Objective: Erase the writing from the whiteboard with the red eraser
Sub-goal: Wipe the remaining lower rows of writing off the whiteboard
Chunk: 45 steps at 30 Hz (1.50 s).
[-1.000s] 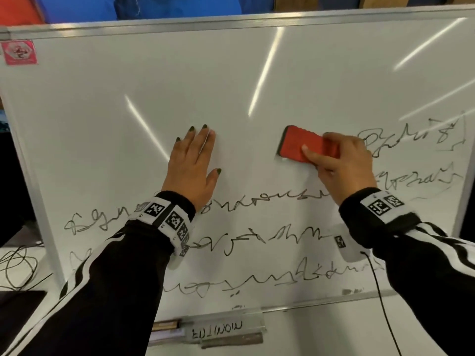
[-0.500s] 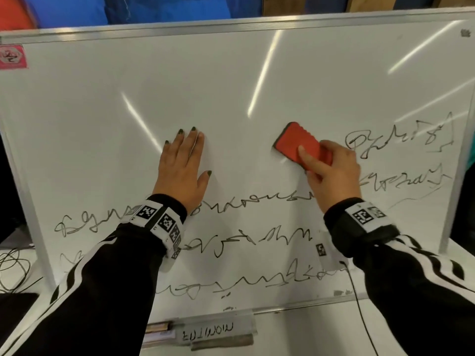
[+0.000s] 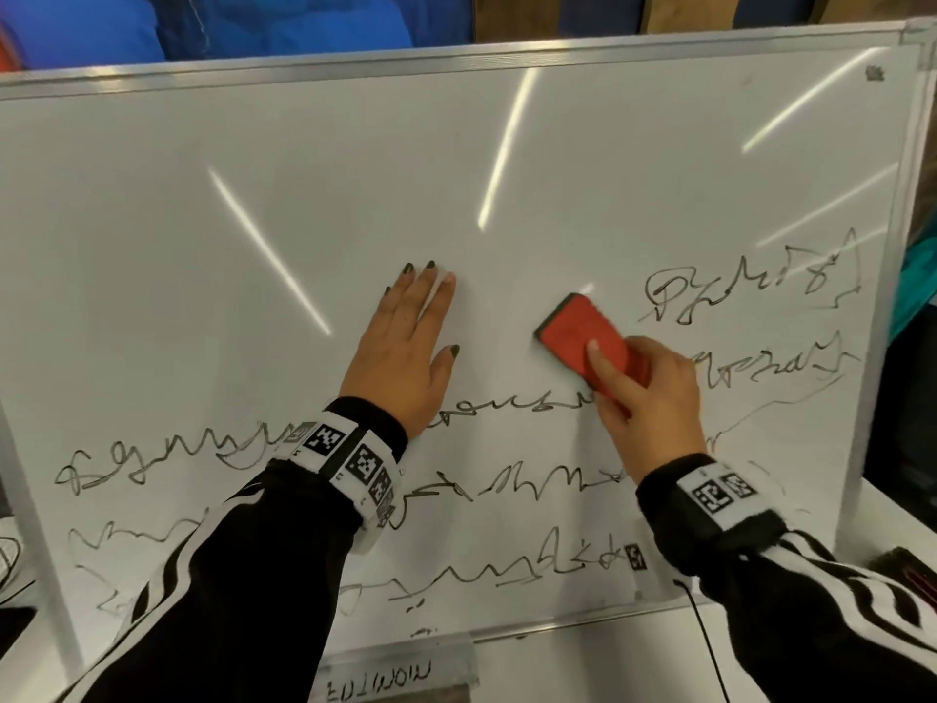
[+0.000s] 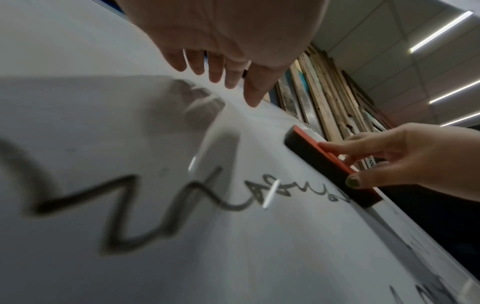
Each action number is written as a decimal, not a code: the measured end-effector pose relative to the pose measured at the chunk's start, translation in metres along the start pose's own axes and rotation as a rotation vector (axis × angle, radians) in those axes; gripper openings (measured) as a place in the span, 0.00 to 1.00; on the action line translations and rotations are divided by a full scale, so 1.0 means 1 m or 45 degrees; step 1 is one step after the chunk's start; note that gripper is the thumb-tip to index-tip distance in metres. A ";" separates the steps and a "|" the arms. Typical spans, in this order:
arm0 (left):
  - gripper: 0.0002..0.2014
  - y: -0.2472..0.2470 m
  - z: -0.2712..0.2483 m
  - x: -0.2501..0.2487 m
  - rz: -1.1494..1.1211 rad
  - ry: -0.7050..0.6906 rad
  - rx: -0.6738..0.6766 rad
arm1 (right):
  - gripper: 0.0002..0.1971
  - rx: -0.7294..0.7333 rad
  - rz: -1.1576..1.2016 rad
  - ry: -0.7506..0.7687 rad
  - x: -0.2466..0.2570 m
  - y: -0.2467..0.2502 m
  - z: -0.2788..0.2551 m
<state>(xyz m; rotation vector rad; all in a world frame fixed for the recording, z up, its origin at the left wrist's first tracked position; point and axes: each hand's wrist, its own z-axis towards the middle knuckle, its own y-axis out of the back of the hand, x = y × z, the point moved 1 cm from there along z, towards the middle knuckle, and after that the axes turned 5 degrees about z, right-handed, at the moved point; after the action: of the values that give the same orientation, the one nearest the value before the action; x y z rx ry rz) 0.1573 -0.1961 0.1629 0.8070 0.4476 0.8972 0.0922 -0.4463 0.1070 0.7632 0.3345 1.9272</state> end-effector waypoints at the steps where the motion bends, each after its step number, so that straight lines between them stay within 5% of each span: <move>1: 0.30 -0.001 0.003 -0.004 -0.010 -0.010 -0.005 | 0.27 0.033 -0.002 0.041 0.004 -0.002 0.002; 4: 0.29 -0.008 0.009 -0.018 -0.034 -0.044 -0.003 | 0.27 0.023 -0.010 0.056 0.002 0.003 0.031; 10: 0.29 -0.018 0.010 -0.028 -0.036 -0.012 0.003 | 0.27 -0.094 0.090 -0.245 -0.007 0.004 0.033; 14: 0.30 -0.019 0.011 -0.027 -0.030 -0.015 -0.019 | 0.27 0.080 0.051 0.035 0.004 -0.001 0.013; 21: 0.30 -0.022 0.009 -0.030 -0.011 0.027 0.007 | 0.28 -0.139 0.134 -0.238 -0.030 0.023 0.040; 28: 0.30 -0.026 0.010 -0.032 -0.001 0.042 -0.019 | 0.25 -0.008 -0.013 -0.069 -0.018 0.019 0.051; 34: 0.30 -0.027 0.010 -0.032 0.020 0.053 -0.008 | 0.28 -0.104 0.009 -0.380 -0.040 0.035 0.047; 40: 0.30 -0.027 0.010 -0.030 0.034 0.046 -0.009 | 0.29 -0.029 0.003 -0.228 -0.030 0.029 0.033; 45: 0.31 -0.026 0.010 -0.033 0.031 0.042 -0.010 | 0.28 -0.151 -0.003 -0.456 -0.055 0.045 0.056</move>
<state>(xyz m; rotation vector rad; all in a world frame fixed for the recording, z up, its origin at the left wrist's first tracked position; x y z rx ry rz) 0.1585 -0.2367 0.1501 0.7929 0.4633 0.9355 0.1129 -0.5213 0.1538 1.0059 0.0008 1.7485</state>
